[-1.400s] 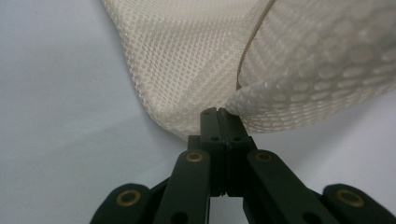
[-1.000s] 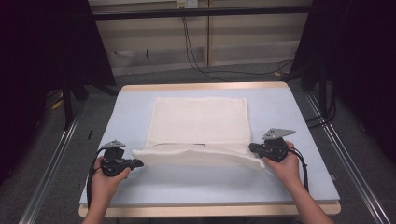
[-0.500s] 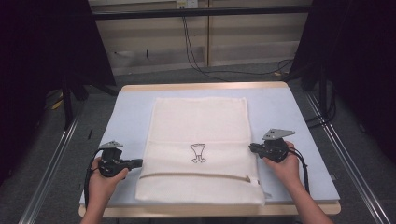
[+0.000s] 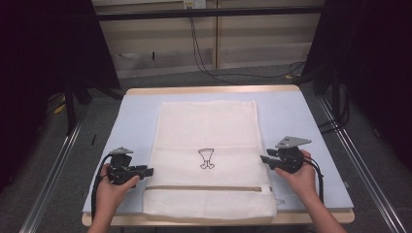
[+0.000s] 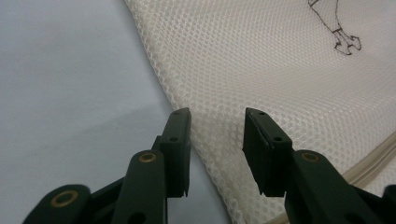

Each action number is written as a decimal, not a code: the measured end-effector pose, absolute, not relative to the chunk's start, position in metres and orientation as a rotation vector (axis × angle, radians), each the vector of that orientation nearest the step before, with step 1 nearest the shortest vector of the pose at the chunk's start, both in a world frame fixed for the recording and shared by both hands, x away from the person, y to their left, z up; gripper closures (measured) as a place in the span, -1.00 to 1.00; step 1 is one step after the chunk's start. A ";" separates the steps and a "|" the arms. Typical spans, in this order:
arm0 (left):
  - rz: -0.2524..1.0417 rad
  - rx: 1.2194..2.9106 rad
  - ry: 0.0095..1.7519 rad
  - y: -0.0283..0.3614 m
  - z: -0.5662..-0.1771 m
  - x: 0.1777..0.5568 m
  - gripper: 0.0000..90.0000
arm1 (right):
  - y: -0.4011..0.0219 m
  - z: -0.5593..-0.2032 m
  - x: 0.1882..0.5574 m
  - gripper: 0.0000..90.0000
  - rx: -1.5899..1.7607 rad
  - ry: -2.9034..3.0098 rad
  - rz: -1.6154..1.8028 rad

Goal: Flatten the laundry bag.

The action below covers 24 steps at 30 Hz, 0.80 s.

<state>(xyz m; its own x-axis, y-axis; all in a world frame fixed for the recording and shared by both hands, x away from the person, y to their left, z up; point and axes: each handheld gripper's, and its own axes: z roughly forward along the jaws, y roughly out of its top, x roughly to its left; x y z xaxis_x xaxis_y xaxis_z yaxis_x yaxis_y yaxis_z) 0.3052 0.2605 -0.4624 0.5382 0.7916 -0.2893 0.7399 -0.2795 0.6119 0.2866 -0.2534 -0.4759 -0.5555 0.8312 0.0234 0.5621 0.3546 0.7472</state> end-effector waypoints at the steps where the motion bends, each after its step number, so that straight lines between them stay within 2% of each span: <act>1: 0.089 2.068 1.230 0.261 -0.462 0.305 0.36 | -0.254 -0.476 0.282 0.25 1.225 2.272 1.045; 3: 0.064 2.052 1.235 0.259 -0.464 0.304 0.41 | -0.254 -0.476 0.269 0.15 1.265 2.281 1.049; 7: 0.093 2.101 1.234 0.251 -0.467 0.302 0.47 | -0.250 -0.478 0.260 0.20 1.267 2.321 1.056; 10: 0.106 2.122 1.244 0.248 -0.467 0.302 0.63 | -0.244 -0.480 0.254 0.45 1.262 2.354 0.997; 11: 0.116 2.132 1.240 0.247 -0.467 0.302 0.74 | -0.243 -0.479 0.255 0.64 1.264 2.364 1.002; 12: 0.126 2.147 1.229 0.246 -0.466 0.303 0.79 | -0.244 -0.478 0.256 0.75 1.285 2.379 1.021; 14: 0.132 2.158 1.221 0.244 -0.465 0.304 0.89 | -0.244 -0.478 0.259 0.87 1.280 2.380 1.033; 17: 0.122 2.142 1.236 0.243 -0.464 0.307 0.95 | -0.245 -0.476 0.263 0.91 1.278 2.382 1.052; 24: 0.122 2.105 1.252 0.244 -0.461 0.318 0.96 | -0.249 -0.473 0.275 0.92 1.296 2.352 1.056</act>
<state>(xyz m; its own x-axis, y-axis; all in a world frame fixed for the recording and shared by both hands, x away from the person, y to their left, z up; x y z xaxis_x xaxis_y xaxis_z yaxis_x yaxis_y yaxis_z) 0.3178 0.2439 -0.4612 0.5341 0.8079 -0.2490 0.7447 -0.3103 0.5908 0.2751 -0.2494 -0.4729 -0.5706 0.8129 0.1164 0.6273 0.3399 0.7007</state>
